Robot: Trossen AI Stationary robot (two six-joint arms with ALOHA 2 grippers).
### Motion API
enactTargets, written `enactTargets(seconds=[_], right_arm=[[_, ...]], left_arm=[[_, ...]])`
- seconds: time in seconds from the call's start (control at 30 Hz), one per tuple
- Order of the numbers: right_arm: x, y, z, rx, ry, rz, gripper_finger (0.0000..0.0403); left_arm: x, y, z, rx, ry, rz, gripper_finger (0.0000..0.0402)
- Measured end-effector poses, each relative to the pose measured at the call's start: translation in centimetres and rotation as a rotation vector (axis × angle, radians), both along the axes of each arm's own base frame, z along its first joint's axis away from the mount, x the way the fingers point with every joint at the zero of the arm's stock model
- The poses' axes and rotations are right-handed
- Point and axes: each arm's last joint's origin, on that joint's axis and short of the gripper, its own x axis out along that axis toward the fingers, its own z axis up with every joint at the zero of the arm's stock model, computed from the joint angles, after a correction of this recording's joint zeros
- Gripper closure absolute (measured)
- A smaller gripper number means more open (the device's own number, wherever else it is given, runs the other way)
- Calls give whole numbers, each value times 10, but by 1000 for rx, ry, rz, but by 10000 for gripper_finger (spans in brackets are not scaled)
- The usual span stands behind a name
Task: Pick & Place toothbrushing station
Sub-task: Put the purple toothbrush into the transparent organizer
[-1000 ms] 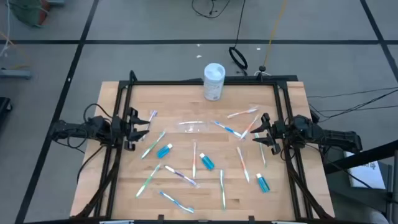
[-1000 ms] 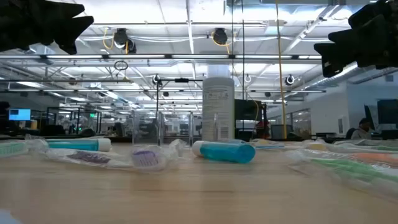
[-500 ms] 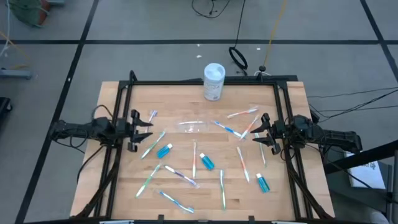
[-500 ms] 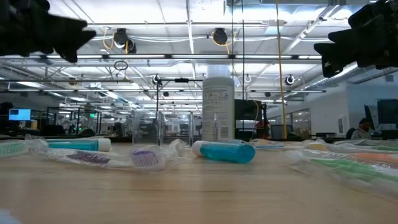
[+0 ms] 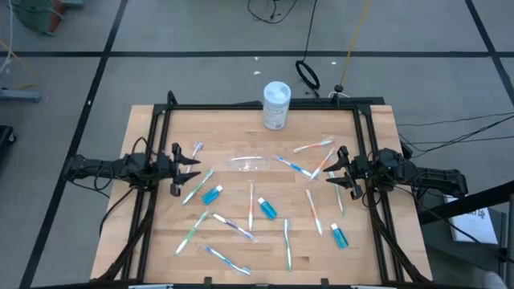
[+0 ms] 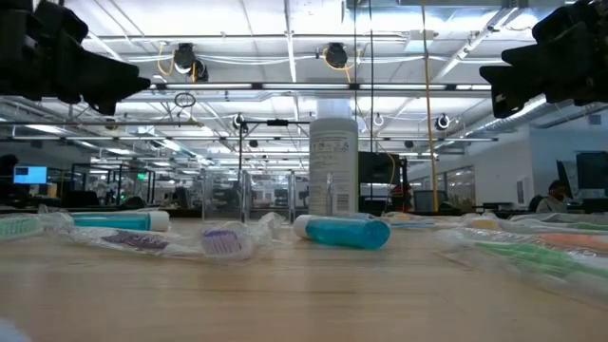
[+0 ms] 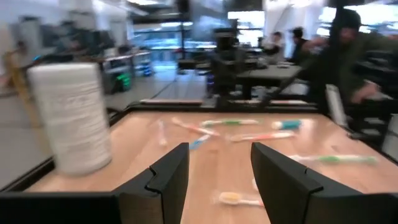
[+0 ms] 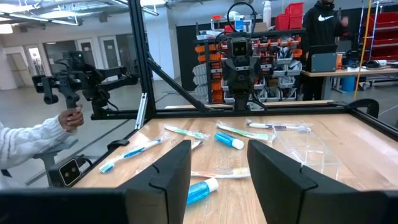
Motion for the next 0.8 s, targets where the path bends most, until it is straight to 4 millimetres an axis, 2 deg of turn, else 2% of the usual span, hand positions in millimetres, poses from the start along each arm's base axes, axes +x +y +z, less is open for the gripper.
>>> enactTargets(seconds=[0.3, 0.4, 0.53, 0.8], right_arm=[[0, 0, 0, -4, 0, -1, 252], [0, 0, 0, -4, 0, -1, 252], [0, 0, 0, -4, 0, -1, 252], [0, 0, 0, -4, 0, -1, 252]], left_arm=[[4, 4, -1, -104, 74, 139, 222], [6, 4, 9, -135, 114, 150, 222], [9, 4, 19, -195, 257, 219, 222], [36, 6, 36, -289, 391, 425, 222]])
